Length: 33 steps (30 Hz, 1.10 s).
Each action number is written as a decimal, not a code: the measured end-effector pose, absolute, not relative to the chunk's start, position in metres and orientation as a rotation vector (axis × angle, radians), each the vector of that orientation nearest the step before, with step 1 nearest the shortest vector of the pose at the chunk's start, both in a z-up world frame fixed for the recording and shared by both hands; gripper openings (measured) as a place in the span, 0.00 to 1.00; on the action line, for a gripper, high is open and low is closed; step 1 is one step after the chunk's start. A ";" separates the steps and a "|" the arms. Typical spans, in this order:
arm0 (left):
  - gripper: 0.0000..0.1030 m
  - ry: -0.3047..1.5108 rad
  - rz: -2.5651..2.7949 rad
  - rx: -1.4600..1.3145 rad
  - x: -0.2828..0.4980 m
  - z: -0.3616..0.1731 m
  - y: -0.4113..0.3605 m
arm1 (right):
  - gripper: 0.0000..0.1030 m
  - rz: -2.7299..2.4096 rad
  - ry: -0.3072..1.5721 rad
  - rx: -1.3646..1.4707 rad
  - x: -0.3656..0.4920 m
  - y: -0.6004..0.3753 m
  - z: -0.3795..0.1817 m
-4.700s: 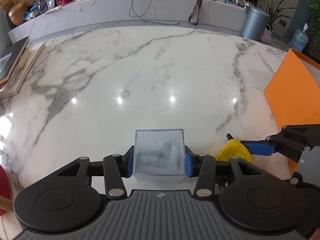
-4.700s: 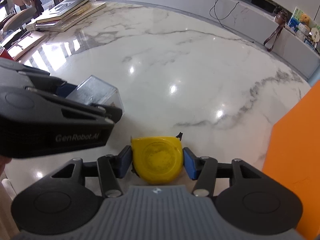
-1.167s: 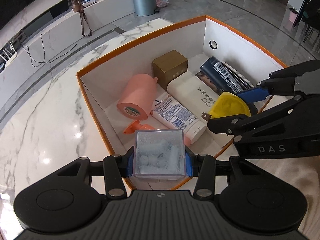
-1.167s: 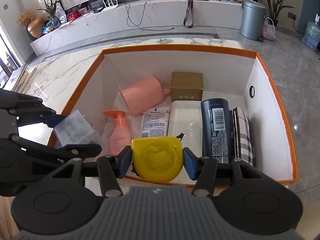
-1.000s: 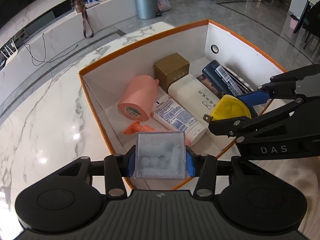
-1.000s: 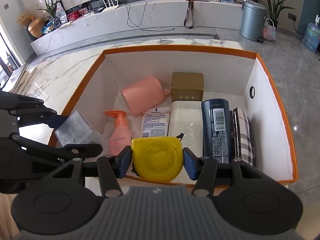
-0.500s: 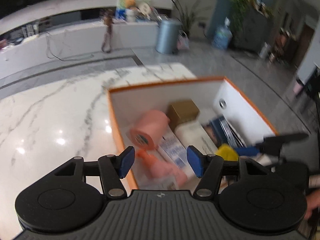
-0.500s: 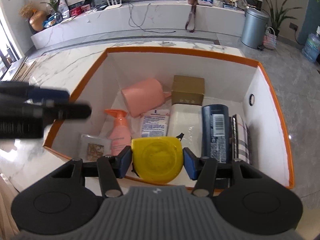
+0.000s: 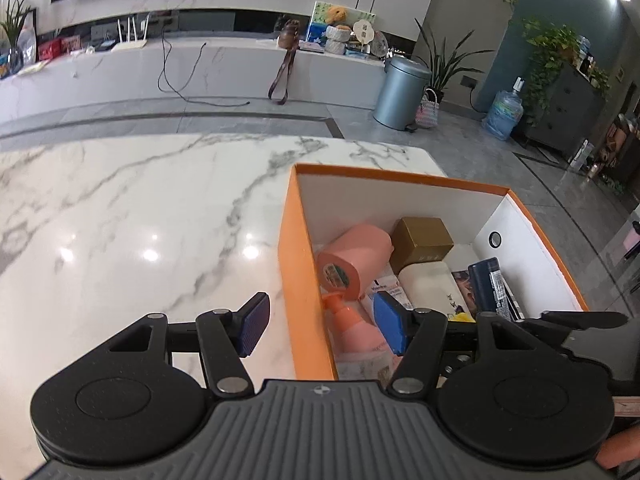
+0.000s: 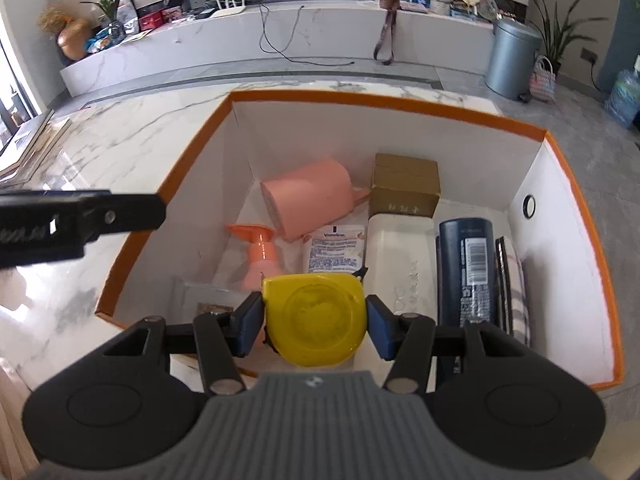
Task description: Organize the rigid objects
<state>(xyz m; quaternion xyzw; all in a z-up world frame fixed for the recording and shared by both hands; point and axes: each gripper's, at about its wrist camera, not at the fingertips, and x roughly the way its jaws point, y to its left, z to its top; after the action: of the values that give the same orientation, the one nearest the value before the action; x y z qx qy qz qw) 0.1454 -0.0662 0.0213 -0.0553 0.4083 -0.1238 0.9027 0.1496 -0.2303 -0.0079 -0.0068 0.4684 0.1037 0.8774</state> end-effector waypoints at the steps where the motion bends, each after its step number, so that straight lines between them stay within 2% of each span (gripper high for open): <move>1: 0.68 0.846 -0.254 -0.117 0.145 0.020 -0.065 | 0.54 0.208 0.977 -0.012 0.150 -0.230 -0.010; 18: 0.68 0.835 -0.244 -0.128 0.131 0.021 -0.066 | 0.55 0.181 0.919 -0.031 0.144 -0.231 0.002; 23: 0.68 0.778 -0.245 -0.105 0.120 0.030 -0.067 | 0.60 0.181 0.871 -0.026 0.134 -0.233 0.015; 33: 0.68 0.639 -0.304 -0.085 0.093 0.060 -0.071 | 0.61 0.189 0.716 -0.056 0.098 -0.237 0.052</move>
<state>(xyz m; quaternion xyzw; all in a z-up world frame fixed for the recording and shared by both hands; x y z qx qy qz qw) 0.0929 -0.0709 0.0605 -0.0416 0.3130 -0.1489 0.9371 0.0975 -0.2366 0.0518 -0.0274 0.3500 0.0925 0.9318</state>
